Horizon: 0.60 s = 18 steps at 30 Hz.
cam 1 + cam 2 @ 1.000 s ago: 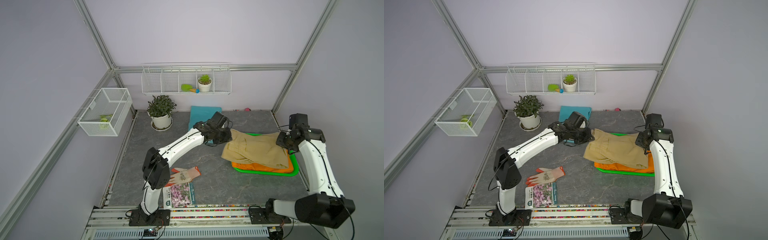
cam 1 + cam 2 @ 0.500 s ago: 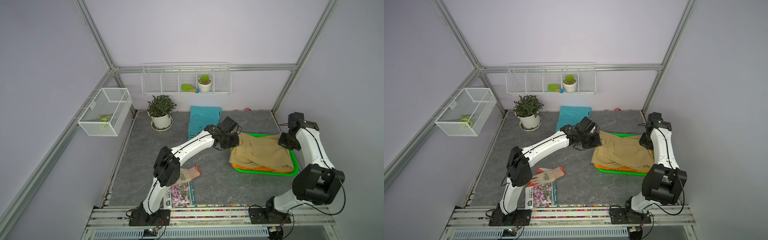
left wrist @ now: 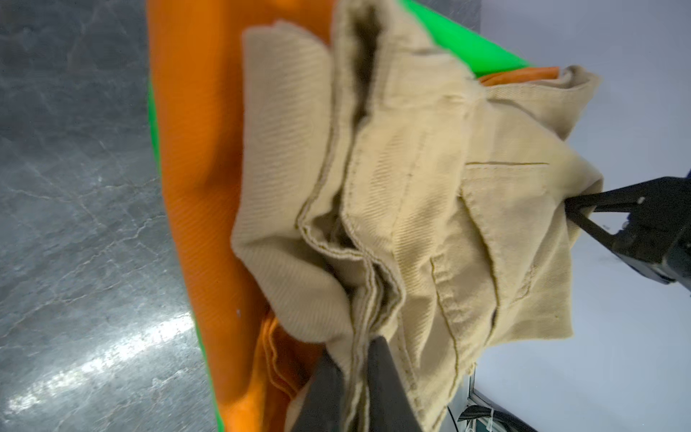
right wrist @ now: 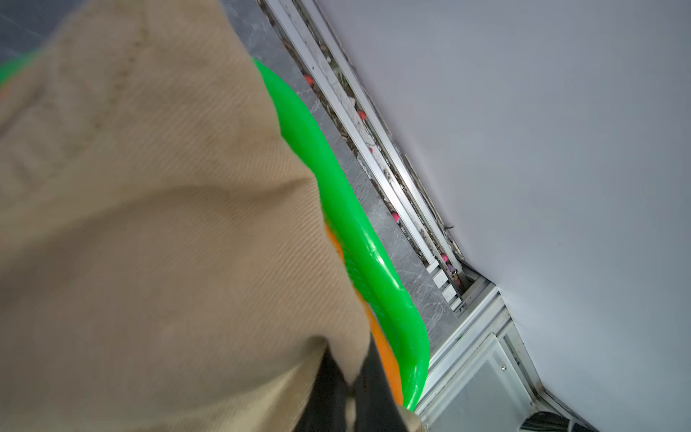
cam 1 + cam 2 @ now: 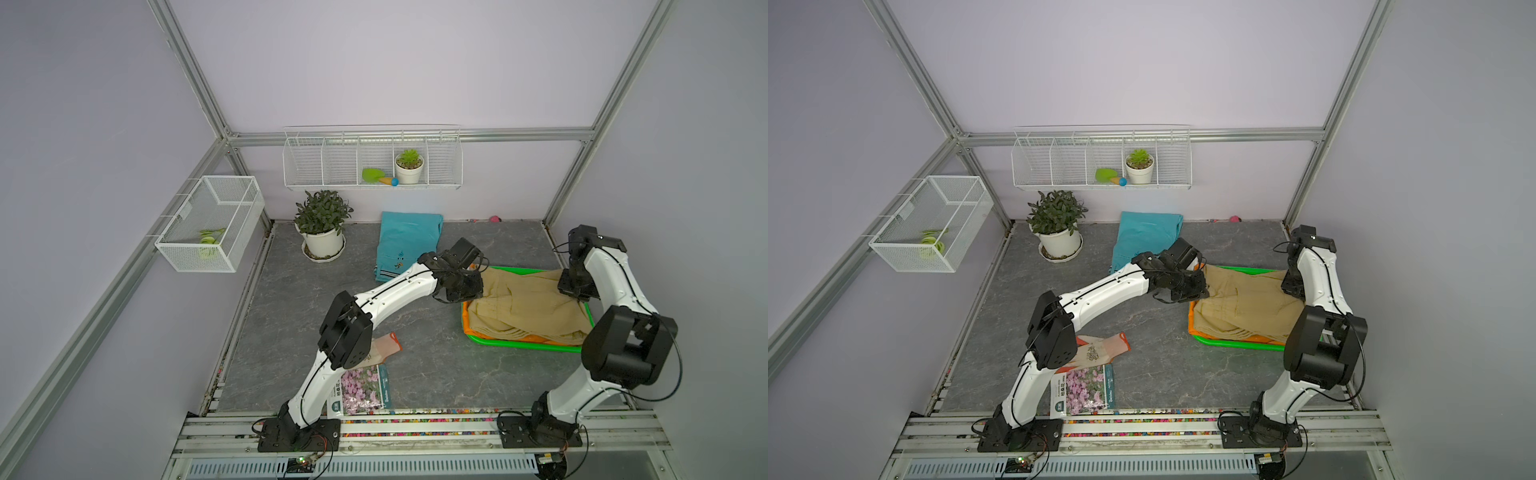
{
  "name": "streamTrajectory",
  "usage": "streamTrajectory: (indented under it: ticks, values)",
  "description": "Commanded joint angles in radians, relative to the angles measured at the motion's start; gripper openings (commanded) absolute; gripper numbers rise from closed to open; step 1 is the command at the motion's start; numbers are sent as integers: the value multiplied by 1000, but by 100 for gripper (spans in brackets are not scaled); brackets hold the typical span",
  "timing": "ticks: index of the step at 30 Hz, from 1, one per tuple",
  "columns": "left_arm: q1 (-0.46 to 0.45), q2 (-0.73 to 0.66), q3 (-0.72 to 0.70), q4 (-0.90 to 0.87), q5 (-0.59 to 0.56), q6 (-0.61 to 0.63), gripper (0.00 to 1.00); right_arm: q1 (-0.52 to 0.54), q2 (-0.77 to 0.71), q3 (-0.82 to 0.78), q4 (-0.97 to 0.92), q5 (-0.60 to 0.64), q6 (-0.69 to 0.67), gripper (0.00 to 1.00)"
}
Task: Put the folded long pants in the basket
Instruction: Place the long pant in the basket.
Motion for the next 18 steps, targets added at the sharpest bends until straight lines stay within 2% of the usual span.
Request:
streamTrajectory:
  ticks: [1,4,7,10,14,16,18]
  values:
    - [-15,19,-29,-2,5,0,0,-3,12,10,33,78,31,0]
    - [-17,6,-60,8,-5,1,1,-3,24,1,37,79,35,0]
    - [-17,-5,-46,-8,-25,21,8,-3,24,-6,45,69,35,2]
    - [-16,2,22,-44,-15,72,13,-3,12,25,32,13,38,20]
    - [0,-10,118,-93,-47,157,26,-5,-34,55,67,-90,19,46]
    - [27,-22,133,-88,-32,172,31,-6,-29,82,73,-147,7,54]
    - [58,-25,133,-70,0,181,32,-5,-7,116,60,-166,1,58]
